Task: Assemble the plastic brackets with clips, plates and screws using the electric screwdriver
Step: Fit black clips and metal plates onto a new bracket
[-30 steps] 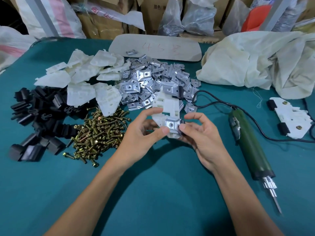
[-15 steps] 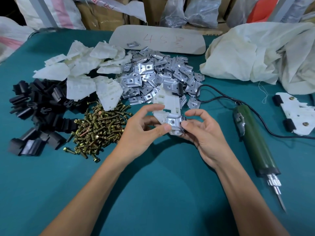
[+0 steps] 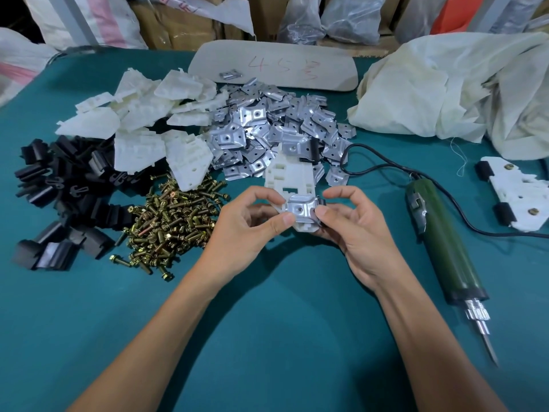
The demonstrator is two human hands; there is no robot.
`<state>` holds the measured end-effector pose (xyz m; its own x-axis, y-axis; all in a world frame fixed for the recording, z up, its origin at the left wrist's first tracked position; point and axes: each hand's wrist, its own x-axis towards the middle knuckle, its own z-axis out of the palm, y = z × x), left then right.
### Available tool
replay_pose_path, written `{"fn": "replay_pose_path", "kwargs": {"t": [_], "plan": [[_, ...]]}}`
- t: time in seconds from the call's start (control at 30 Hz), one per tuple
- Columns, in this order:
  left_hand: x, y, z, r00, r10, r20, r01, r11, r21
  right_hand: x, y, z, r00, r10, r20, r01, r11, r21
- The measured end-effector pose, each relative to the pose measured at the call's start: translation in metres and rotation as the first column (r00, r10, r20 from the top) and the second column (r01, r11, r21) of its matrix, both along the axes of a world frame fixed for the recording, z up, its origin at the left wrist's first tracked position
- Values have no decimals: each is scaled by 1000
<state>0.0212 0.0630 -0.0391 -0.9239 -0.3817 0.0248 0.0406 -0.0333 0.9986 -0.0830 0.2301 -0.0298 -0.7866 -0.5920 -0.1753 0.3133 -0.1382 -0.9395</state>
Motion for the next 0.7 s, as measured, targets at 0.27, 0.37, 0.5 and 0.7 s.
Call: {"fn": "replay_pose_path", "kwargs": {"t": [0.27,0.37,0.5,0.7], "plan": [[2,-1,1,1000,18,6,-18,1000,-23,0,0,0,1000,-1,-4,1,1000,-3],[2,-3,1,1000,0,20,0,1000,1,1,0,1,1000,-2,-13,2,1000,-13],[3,-4,1,1000,-6,18,5,998,57,2,0,0,999,-2,-48,1,1000,-16],[2,-3,0,1000,-22,11,20,988,155,3,-1,-1,993,-22,-116,23,1000,6]]}}
